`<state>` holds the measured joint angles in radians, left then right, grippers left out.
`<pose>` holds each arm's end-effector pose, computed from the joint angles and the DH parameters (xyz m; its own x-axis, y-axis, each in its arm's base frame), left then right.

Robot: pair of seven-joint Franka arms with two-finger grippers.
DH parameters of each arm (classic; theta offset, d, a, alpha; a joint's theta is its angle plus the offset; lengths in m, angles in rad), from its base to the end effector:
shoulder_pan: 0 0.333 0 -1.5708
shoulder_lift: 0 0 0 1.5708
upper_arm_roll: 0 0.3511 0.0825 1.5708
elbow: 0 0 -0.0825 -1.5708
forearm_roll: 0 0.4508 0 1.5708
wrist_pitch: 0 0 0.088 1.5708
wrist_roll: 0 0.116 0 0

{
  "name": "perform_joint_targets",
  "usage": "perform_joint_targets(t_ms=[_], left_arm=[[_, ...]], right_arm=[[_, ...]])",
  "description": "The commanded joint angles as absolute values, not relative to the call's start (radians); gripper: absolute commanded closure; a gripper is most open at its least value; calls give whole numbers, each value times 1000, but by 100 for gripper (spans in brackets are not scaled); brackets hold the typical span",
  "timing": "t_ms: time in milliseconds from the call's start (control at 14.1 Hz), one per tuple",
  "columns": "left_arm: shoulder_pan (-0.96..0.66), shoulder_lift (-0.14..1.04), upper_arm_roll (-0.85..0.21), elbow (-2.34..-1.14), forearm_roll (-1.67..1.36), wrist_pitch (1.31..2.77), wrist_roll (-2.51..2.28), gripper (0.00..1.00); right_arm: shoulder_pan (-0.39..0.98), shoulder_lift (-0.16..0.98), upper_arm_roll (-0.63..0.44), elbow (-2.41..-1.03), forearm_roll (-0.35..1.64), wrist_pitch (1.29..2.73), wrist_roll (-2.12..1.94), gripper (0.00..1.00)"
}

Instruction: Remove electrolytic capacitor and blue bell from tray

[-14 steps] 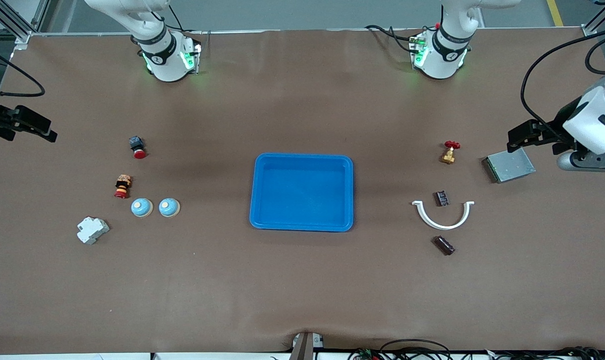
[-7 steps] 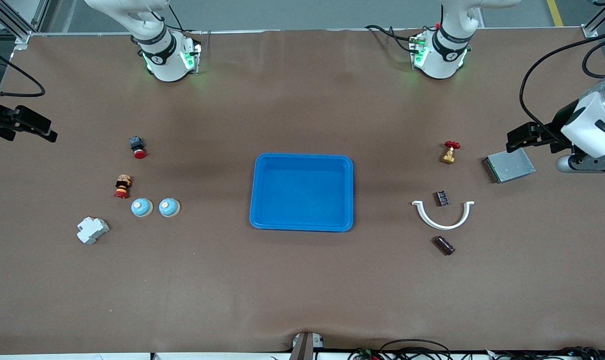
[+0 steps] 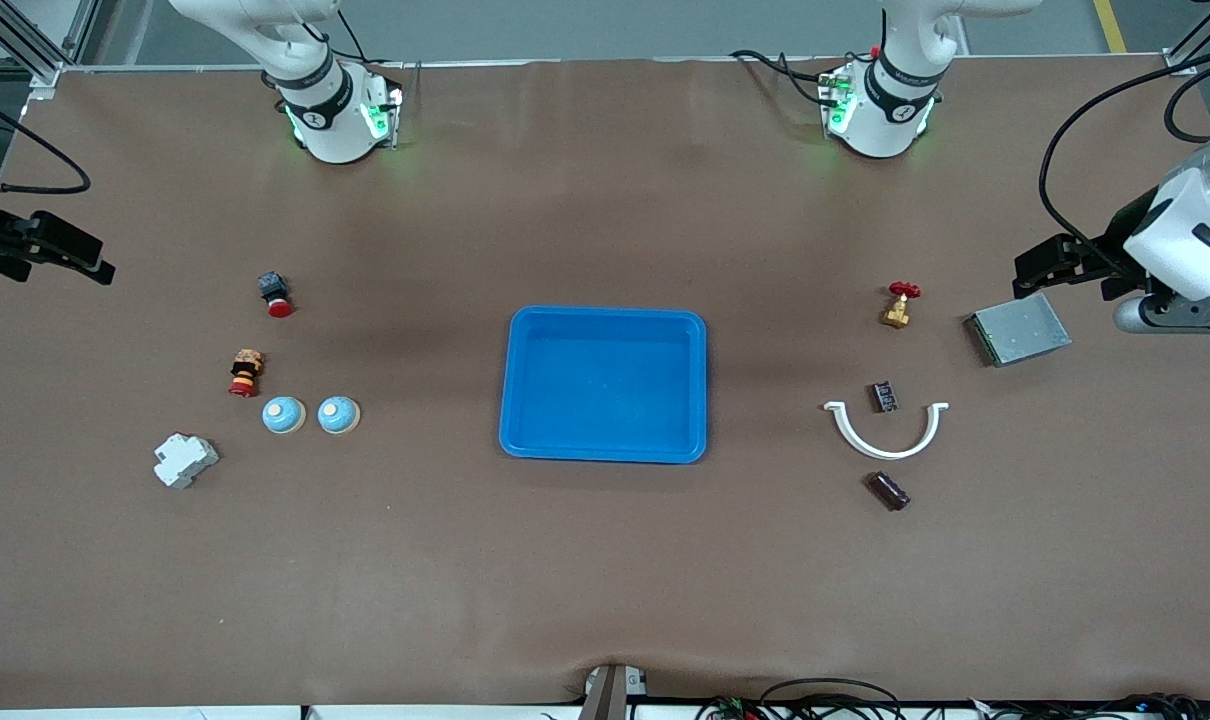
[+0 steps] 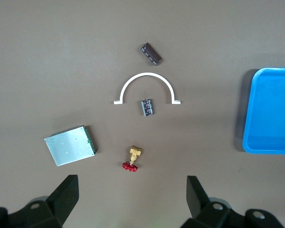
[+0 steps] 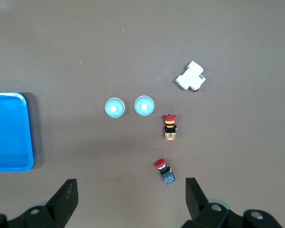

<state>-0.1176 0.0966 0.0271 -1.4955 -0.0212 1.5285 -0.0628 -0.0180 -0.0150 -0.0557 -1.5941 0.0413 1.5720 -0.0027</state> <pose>0.6459 -0.0620 0.6261 0.9975 -0.0284 -0.0646 -0.0275 -0.9995 0.0146 0.6145 -0.0408 0.6475 0.9975 -0.0710 -0.0070 -0.0712 -0.9966 -0.0421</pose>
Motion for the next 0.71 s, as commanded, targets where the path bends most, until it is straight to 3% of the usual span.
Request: perform_joint_targets(t_ms=[0,637], left_arm=[[-123,69,26,-1522,-31,1543,-72,0],[-112,75,18,-1520,-23,1545,-72,0]], right_arm=[[-21,-17,-54,-1595,57,1569,5,0],[-18,-14,-54,-1595,57,1572,6,0]])
